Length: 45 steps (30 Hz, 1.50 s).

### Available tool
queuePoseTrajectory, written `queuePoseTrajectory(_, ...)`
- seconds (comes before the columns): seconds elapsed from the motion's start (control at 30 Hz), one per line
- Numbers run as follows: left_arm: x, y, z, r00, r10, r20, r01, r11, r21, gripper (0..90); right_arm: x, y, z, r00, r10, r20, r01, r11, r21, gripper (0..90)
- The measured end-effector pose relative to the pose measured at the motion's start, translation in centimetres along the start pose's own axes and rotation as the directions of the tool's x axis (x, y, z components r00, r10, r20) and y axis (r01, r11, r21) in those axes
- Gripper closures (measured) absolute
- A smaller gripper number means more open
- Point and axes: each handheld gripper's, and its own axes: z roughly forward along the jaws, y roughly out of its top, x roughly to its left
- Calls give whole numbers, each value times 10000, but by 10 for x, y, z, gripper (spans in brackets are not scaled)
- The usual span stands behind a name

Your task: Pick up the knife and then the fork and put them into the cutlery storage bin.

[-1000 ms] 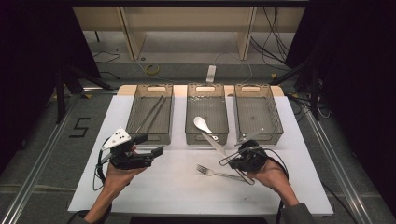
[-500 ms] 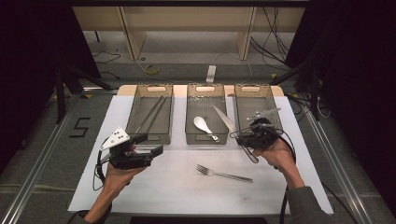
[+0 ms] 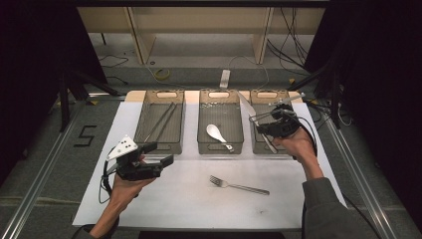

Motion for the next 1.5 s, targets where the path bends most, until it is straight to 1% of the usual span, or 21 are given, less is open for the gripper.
queuePoseTrajectory(0.03, 0, 0, 0, 10000, 4, 1, -4, 10000, -1, 160, -2, 2, 0, 9999, 112, 14, -112, 9999, -21, 816)
queuePoseTrajectory(0.17, 0, 0, 0, 10000, 13, 2, -13, 10000, -8, 160, -9, 8, 3, 9996, 271, 103, -270, 9996, -85, 816)
queuePoseTrajectory(0.4, 0, 0, -1, 10000, 22, 6, -22, 10000, -15, 160, -18, 16, 7, 9983, 526, 270, -524, 9986, -81, 816)
queuePoseTrajectory(0.53, 0, 0, -1, 10000, 23, 5, -23, 10000, -23, 160, -23, 19, 9, 9965, 788, 266, -784, 9968, -160, 816)
queuePoseTrajectory(0.67, 0, 0, -1, 10000, 32, 6, -32, 10000, -29, 160, -28, 22, 10, 9952, 868, 443, -864, 9962, -114, 816)
queuePoseTrajectory(0.93, 0, 0, -1, 10000, 42, -3, -42, 10000, -30, 160, -35, 27, 11, 9926, 1031, 638, -1022, 9946, -171, 816)
queuePoseTrajectory(1.2, 0, 0, -1, 10000, 36, -10, -36, 10000, -52, 160, -44, 28, 18, 9861, 1352, 962, -1346, 9908, -127, 815)
queuePoseTrajectory(1.5, 0, 0, -1, 10000, 43, -3, -43, 10000, -60, 160, -53, 26, 25, 9741, 1806, 1358, -1805, 9835, -131, 815)
